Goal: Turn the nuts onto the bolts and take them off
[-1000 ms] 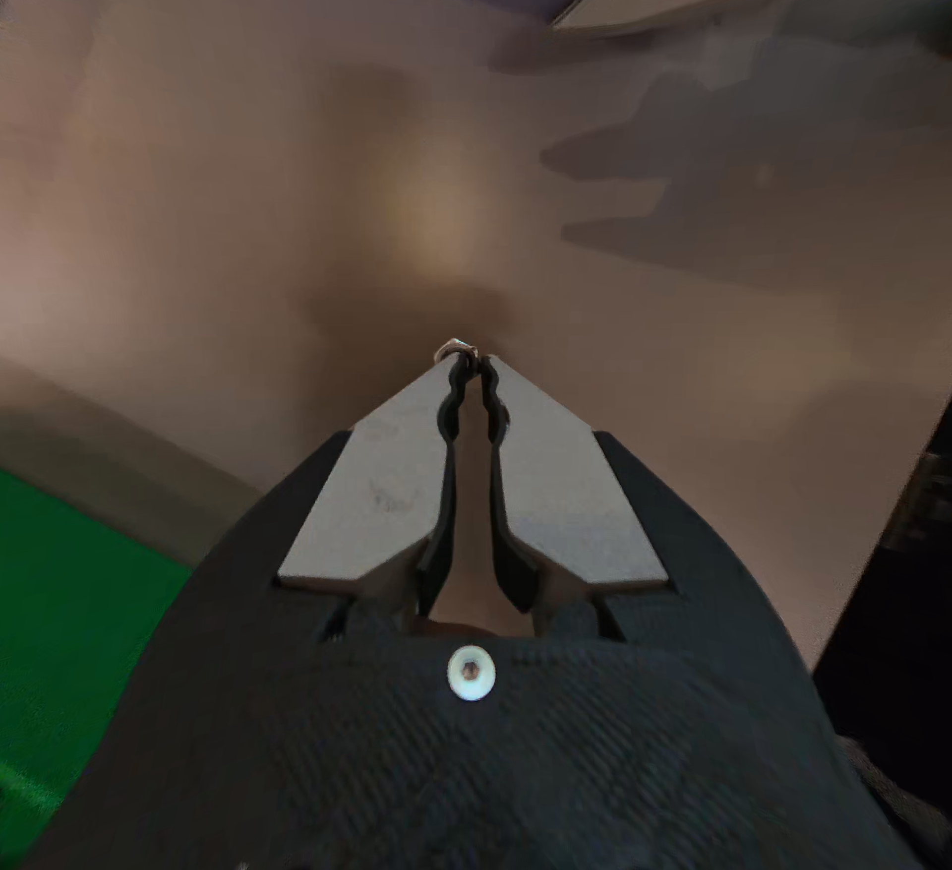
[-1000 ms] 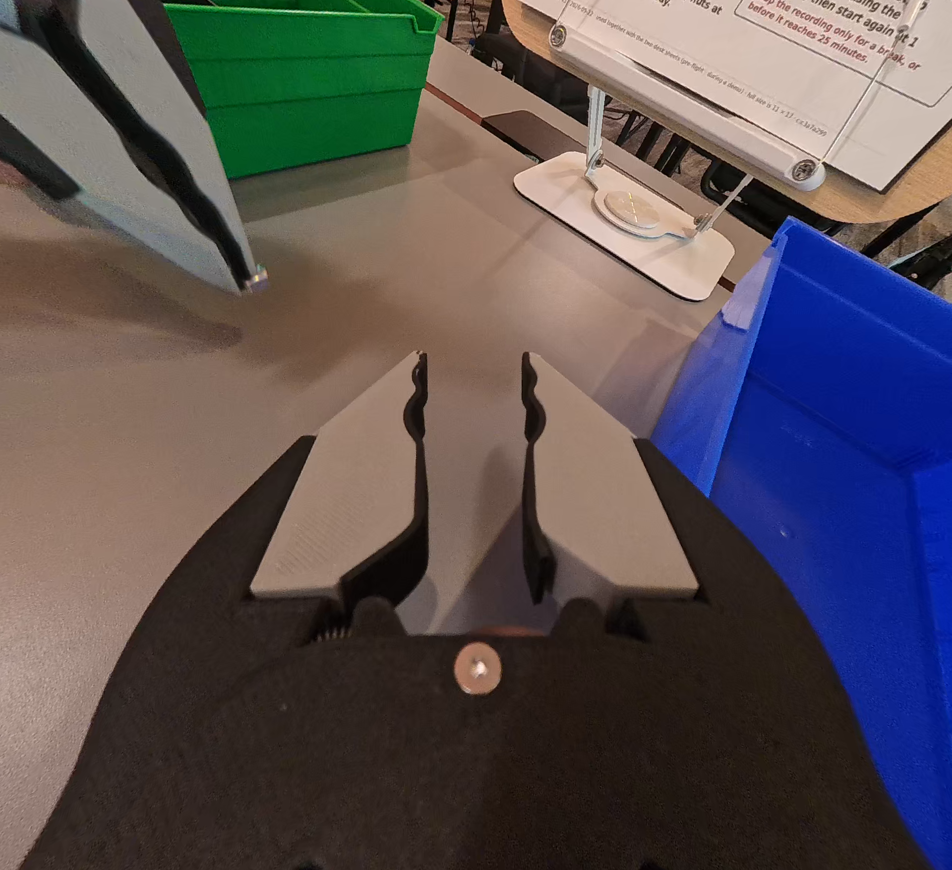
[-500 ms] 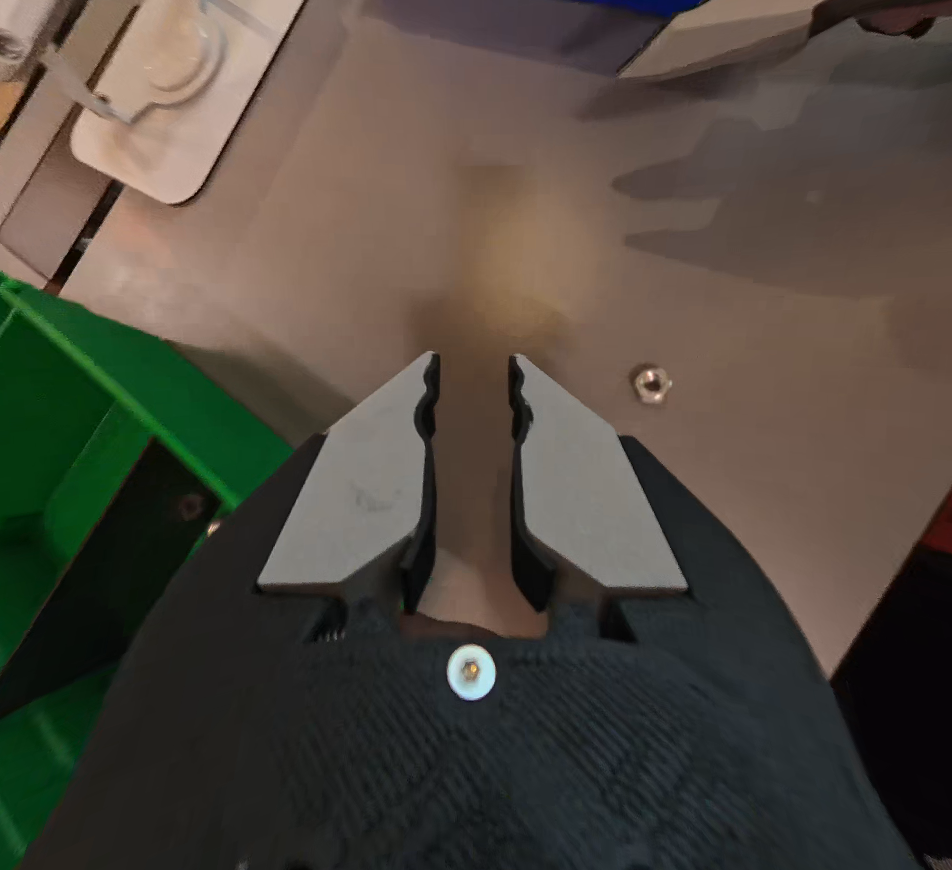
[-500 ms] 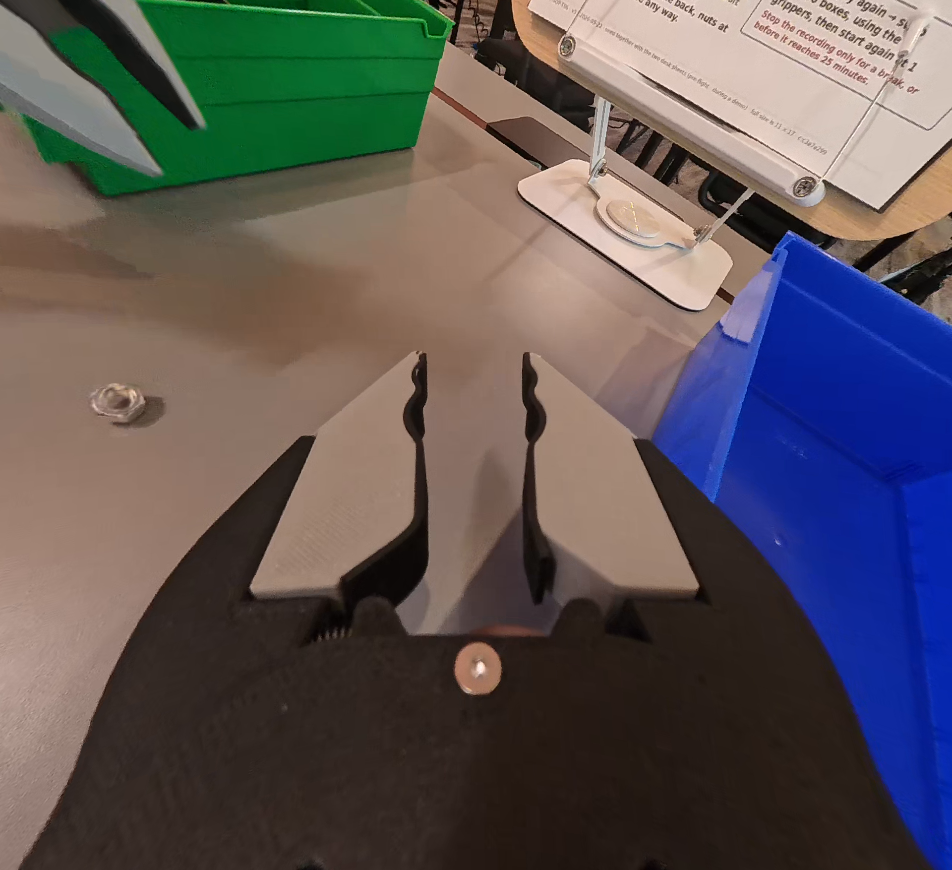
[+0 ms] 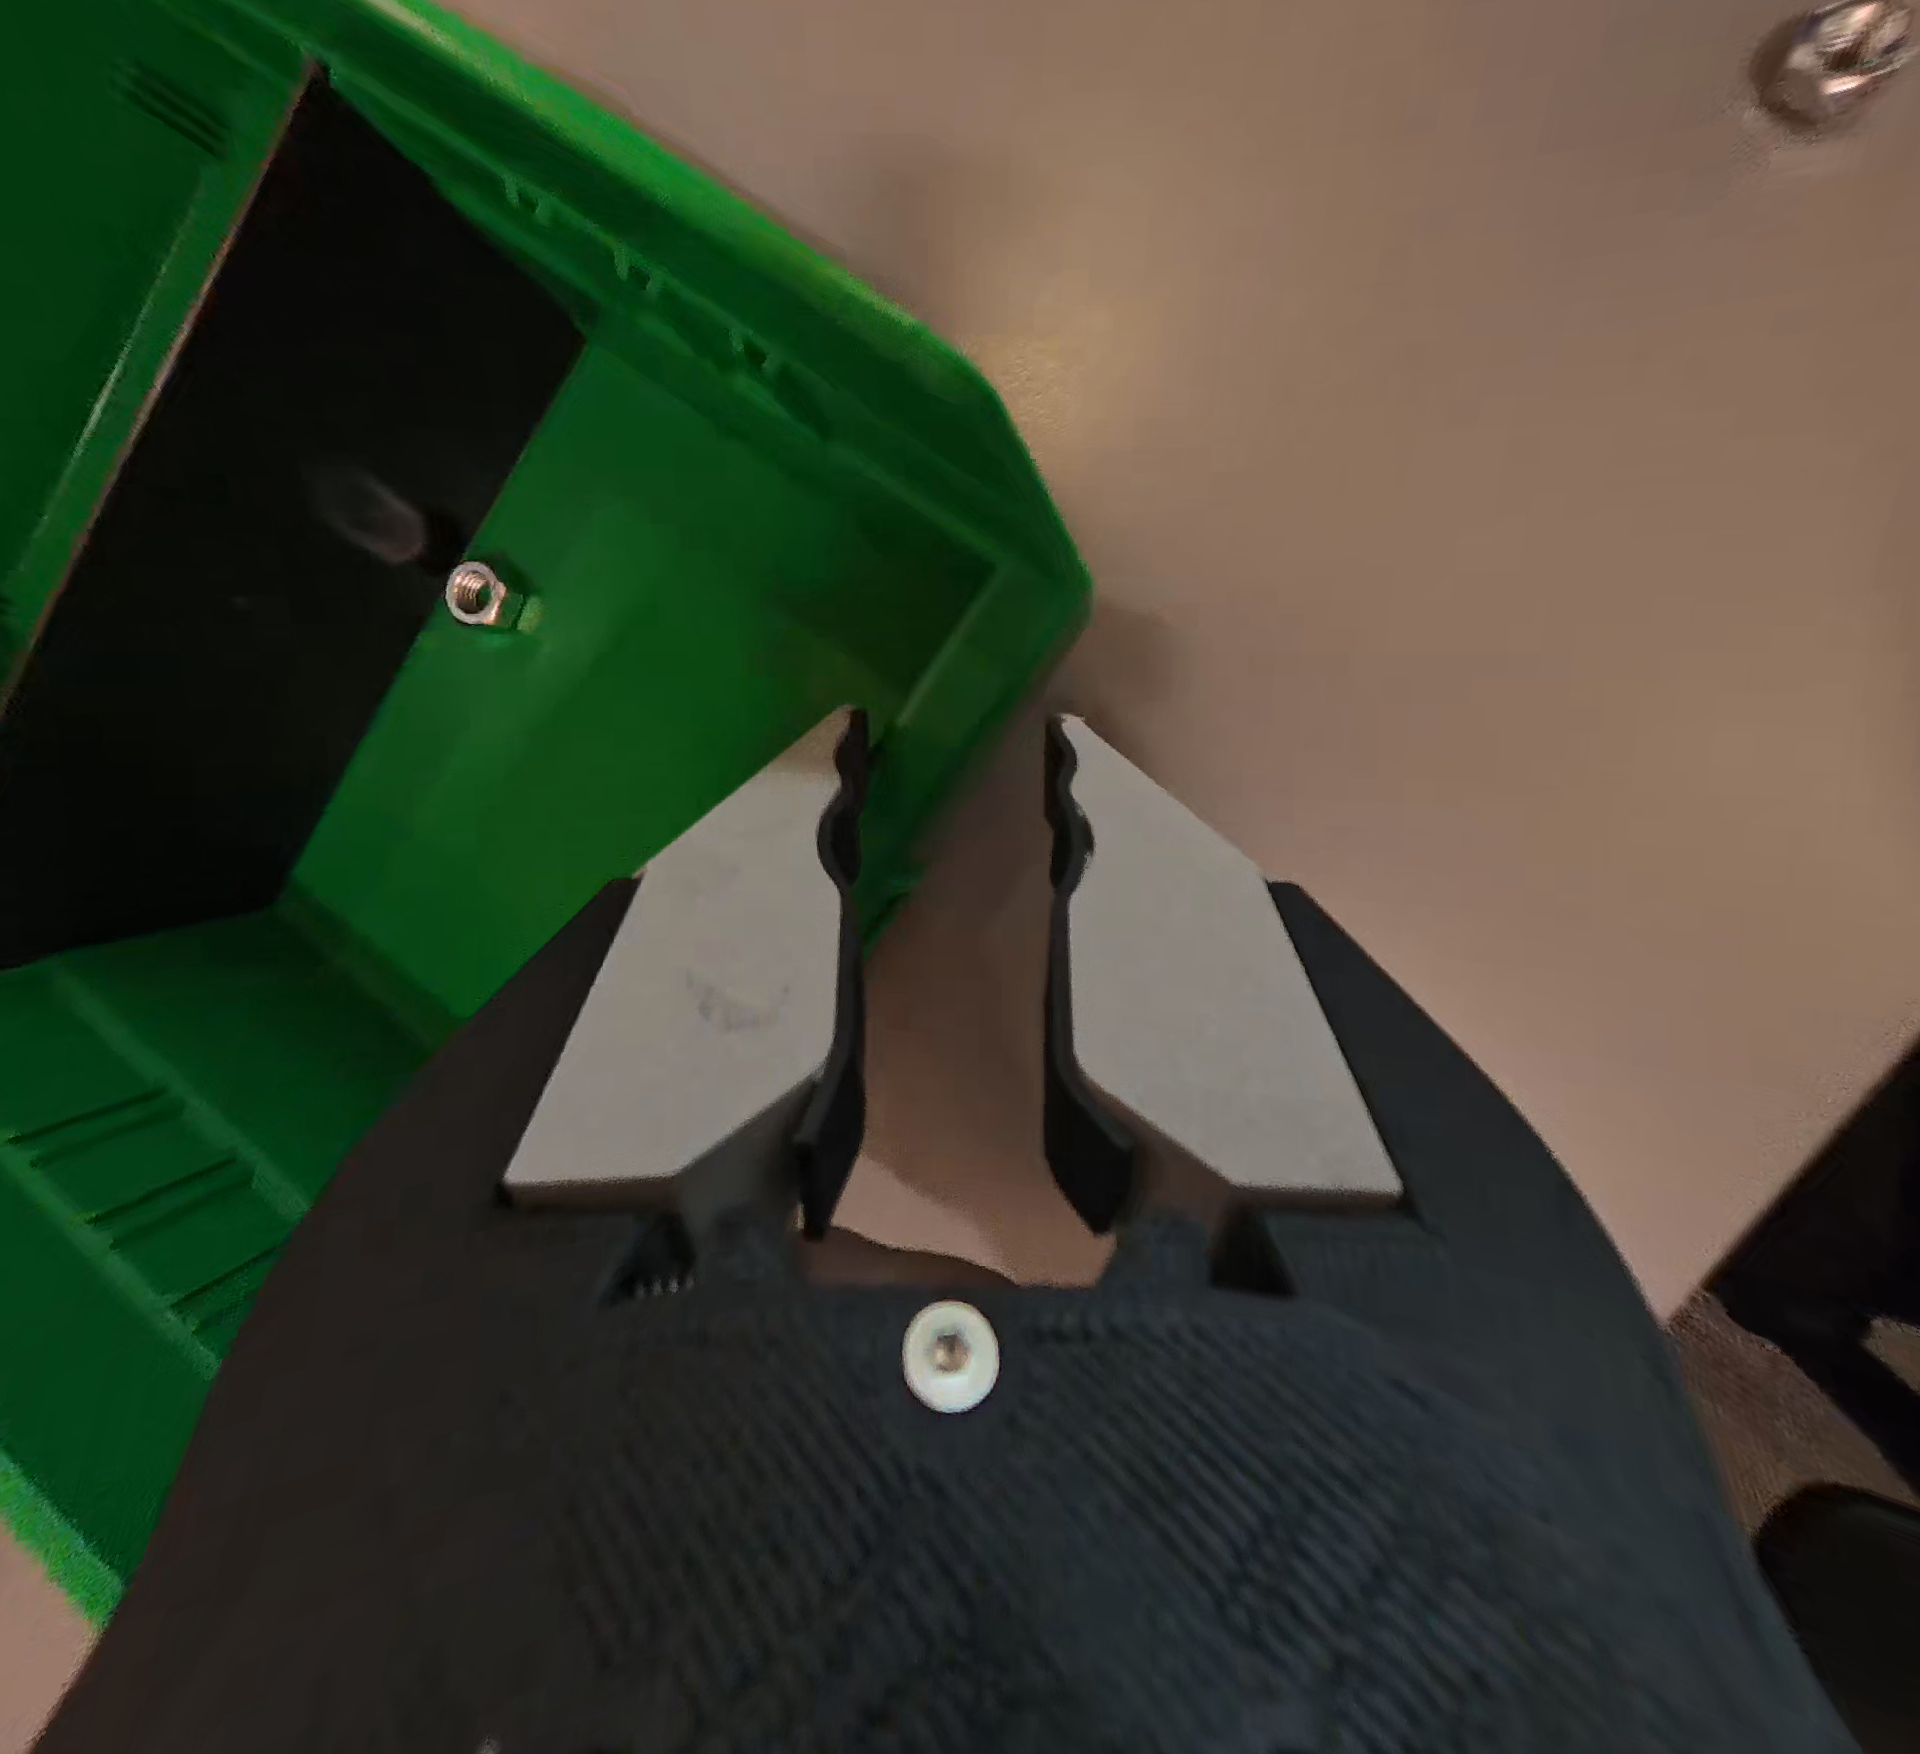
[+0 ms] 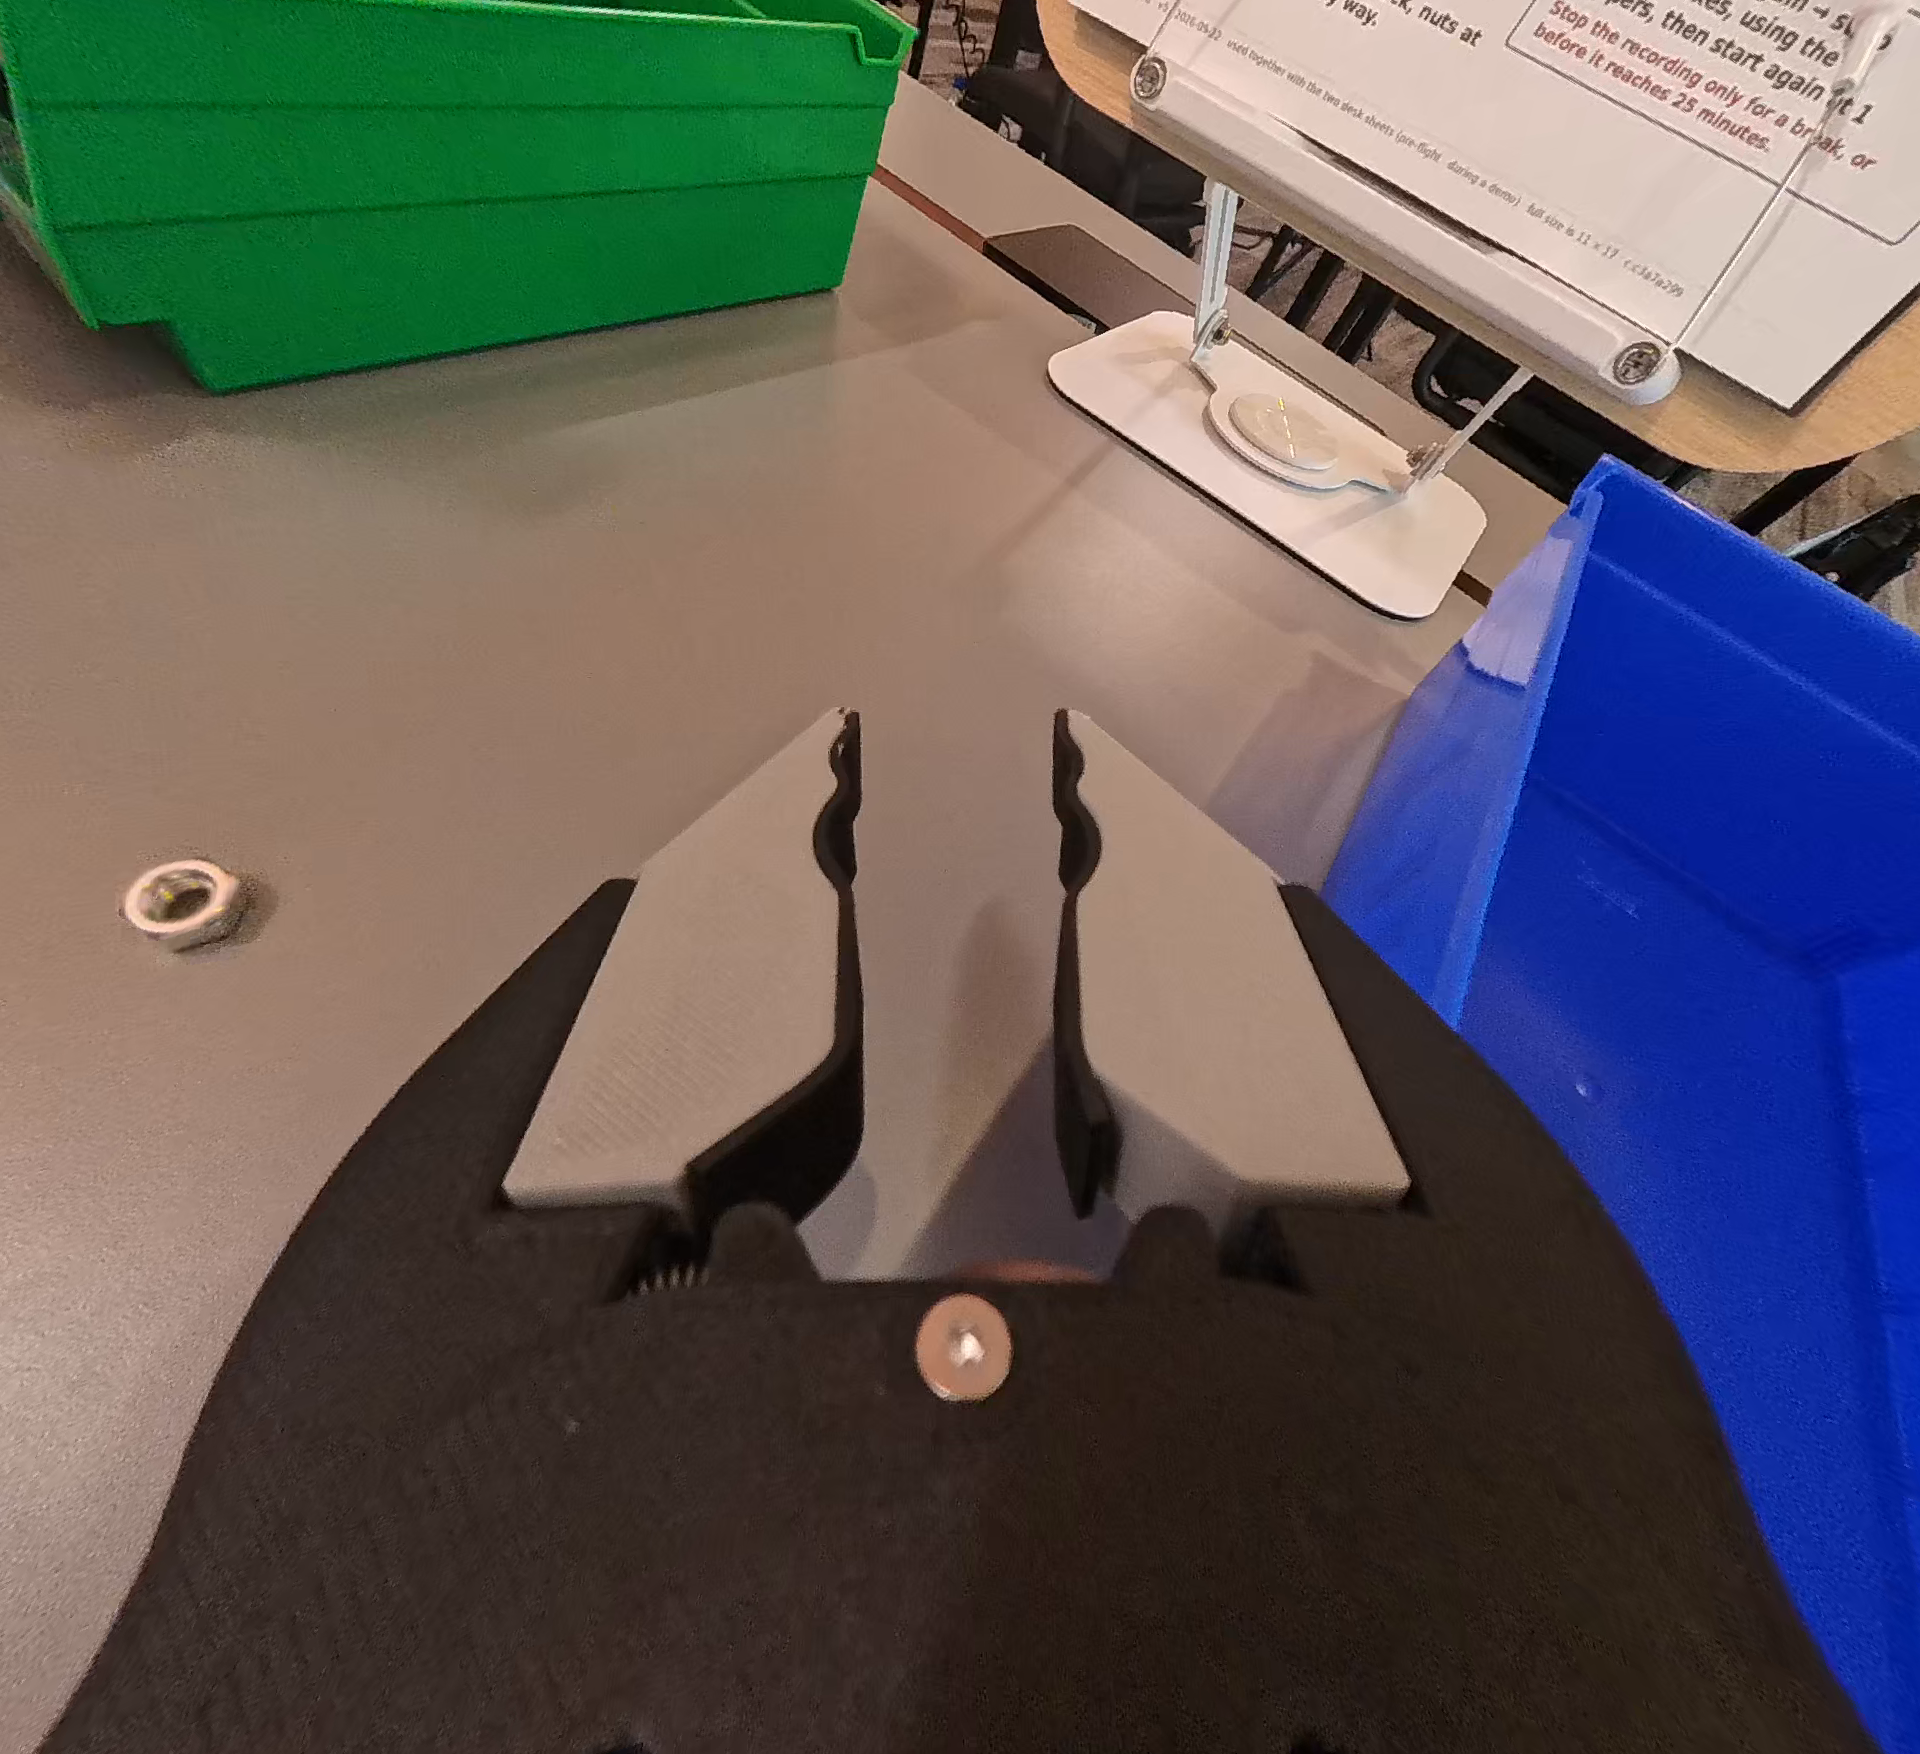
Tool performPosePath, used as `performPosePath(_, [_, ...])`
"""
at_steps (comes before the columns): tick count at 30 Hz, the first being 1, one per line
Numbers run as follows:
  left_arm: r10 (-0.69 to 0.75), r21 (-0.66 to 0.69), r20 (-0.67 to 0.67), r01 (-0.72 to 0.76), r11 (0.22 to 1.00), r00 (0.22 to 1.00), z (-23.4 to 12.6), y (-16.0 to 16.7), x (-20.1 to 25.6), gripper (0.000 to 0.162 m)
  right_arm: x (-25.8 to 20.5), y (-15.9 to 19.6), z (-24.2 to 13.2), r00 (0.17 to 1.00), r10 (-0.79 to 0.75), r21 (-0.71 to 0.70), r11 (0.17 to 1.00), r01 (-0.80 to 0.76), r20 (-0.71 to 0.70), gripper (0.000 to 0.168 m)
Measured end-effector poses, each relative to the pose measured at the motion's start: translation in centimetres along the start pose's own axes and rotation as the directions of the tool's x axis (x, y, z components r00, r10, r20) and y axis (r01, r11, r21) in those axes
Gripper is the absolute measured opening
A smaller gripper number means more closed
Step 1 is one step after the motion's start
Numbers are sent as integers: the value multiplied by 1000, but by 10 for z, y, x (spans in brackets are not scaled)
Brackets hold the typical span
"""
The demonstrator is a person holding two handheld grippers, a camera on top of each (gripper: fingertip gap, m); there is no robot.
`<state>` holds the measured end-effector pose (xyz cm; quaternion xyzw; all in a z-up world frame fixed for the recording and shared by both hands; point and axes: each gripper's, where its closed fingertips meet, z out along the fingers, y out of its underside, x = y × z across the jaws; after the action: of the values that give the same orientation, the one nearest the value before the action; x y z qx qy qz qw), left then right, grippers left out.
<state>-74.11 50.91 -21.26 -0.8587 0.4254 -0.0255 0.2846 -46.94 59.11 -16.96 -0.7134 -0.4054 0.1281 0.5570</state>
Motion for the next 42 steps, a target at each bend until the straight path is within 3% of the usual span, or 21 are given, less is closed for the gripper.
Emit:
performPosePath(8, [-90, 8, -125, 91, 996, 988, -11, 13, 8, 28, -5, 0, -2, 999, 12, 6, 1000, -13, 36, 35])
performPosePath(12, [-90, 135, -210, 120, 984, 974, -32, 0, 14, 30, -13, 0, -1, 998, -47, -3, 999, 47, 48, 38])
performPosePath(16, [-146, 381, -141, 190, 905, 979, -74, -45, -38, 30, -24, -1, -1, 994, -76, 1, 997, 76, 73, 39])
performPosePath(19, [-181, 442, -29, 175, 880, 983, -86, -70, -93, 30, -29, -3, 0, 992, -92, 6, 996, 92, 88, 40])
performPosePath(21, [-127, 396, 25, 107, 912, 992, -75, -78, -117, 30, -30, -3, 2, 991, -96, 0, 995, 96, 92, 40])
performPosePath(25, [80, 180, 112, -100, 979, 990, -37, -86, -151, 29, -31, -3, 4, 989, -95, 12, 995, 94, 111, 41])
performPosePath(29, [162, 26, 1, -162, 986, 987, 2, -93, -156, 29, -39, -5, 10, 981, -63, 42, 998, 56, 184, 41])
performPosePath(31, [223, 20, -64, -222, 975, 973, 11, -97, -143, 23, -40, 0, 15, 979, -70, 39, 997, 64, 190, 41])
performPosePath(34, [342, 2, -97, -344, 939, 935, 3, -85, -126, 27, -42, 7, 21, 976, -72, 26, 997, 68, 204, 41])
performPosePath(38, [492, -2, -201, -503, 864, 847, -34, -39, -94, 29, -49, 4, 20, 968, -66, 33, 998, 60, 240, 42])
performPosePath(42, [469, 77, -351, -474, 877, 811, -57, 1, -42, 44, -58, -7, 12, 963, -93, 79, 994, 75, 252, 41])
